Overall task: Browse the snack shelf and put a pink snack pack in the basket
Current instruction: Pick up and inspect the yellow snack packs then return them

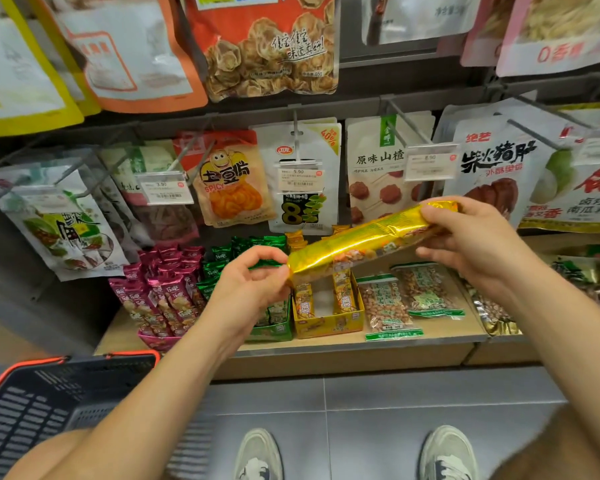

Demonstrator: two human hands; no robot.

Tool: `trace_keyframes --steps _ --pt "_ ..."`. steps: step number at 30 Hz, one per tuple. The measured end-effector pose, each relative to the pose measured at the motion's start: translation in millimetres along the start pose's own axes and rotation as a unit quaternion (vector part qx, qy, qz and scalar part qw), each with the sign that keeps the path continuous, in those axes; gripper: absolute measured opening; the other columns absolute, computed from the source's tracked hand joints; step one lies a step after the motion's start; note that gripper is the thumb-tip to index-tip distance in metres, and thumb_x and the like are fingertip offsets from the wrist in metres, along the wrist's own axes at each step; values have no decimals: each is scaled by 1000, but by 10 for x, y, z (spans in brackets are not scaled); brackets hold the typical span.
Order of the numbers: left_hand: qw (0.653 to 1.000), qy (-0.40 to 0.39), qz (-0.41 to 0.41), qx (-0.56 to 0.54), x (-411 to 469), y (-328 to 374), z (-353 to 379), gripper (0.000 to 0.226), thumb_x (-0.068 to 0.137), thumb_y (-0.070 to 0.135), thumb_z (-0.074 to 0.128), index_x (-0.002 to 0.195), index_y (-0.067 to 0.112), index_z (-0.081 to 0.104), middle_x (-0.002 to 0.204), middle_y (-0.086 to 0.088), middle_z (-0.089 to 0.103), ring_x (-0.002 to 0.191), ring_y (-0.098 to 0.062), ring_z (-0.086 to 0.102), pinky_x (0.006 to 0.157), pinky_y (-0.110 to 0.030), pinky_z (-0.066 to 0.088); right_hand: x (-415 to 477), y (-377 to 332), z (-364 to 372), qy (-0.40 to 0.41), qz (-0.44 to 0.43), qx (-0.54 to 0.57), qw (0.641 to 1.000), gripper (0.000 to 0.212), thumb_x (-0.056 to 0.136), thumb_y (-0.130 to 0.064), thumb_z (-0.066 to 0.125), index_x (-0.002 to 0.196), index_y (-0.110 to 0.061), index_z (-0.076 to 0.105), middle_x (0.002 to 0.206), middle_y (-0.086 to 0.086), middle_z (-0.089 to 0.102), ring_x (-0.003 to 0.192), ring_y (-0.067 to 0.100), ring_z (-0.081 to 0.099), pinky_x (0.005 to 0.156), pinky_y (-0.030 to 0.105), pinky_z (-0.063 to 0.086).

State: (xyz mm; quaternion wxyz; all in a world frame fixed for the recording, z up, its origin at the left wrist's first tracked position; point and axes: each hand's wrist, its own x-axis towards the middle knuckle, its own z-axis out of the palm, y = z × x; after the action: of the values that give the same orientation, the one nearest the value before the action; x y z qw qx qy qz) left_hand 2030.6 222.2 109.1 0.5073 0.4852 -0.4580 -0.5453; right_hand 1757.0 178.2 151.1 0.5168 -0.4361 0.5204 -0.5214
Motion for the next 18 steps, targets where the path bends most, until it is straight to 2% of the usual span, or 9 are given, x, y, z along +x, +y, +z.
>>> trace_keyframes --steps 2,4,7,10,12,15,18 --pt "1000 23 5 -10 16 12 3 7 80 19 69 85 15 72 75 -6 72 67 -17 66 64 -22 55 3 14 -3 13 8 14 1000 5 96 -13 58 96 -14 63 96 11 69 81 18 71 61 25 59" --pt "1000 25 -3 9 25 -10 7 31 72 36 71 89 9 72 79 -8 74 72 -19 70 67 -23 57 7 15 -4 23 12 41 999 6 96 -10 57 96 -11 63 98 13 69 89 21 70 64 27 60" --pt "998 14 -31 56 33 -28 -12 35 66 44 73 80 12 75 86 -11 75 83 -20 72 77 -27 58 6 6 0 23 23 67 997 7 95 -6 57 96 -7 64 96 13 68 89 21 70 65 30 61" --pt "993 -21 -48 110 26 -24 -41 18 81 36 69 73 20 75 88 -3 69 83 -12 66 75 -25 56 -2 9 -12 7 42 83 996 10 94 -2 57 96 -7 65 89 10 70 82 20 72 63 30 60" --pt "993 -12 -50 106 34 -25 -77 25 91 21 63 67 24 71 81 -1 60 72 -8 59 65 -21 53 -7 6 -31 -10 58 104 993 14 93 1 56 98 -7 66 86 10 71 78 19 73 66 33 61" --pt "996 38 -80 0 58 18 -119 27 94 10 58 69 17 67 73 -2 58 58 -10 58 53 -21 53 -16 -9 -69 -54 60 157 984 24 86 10 53 99 -8 65 87 10 70 83 23 73 75 37 61" --pt "989 98 -94 -66 91 61 -140 18 97 11 54 82 8 63 65 -5 62 54 -12 63 49 -20 54 -31 4 -90 -101 54 171 979 40 63 20 54 84 -12 68 93 10 69 89 26 72 76 36 61"
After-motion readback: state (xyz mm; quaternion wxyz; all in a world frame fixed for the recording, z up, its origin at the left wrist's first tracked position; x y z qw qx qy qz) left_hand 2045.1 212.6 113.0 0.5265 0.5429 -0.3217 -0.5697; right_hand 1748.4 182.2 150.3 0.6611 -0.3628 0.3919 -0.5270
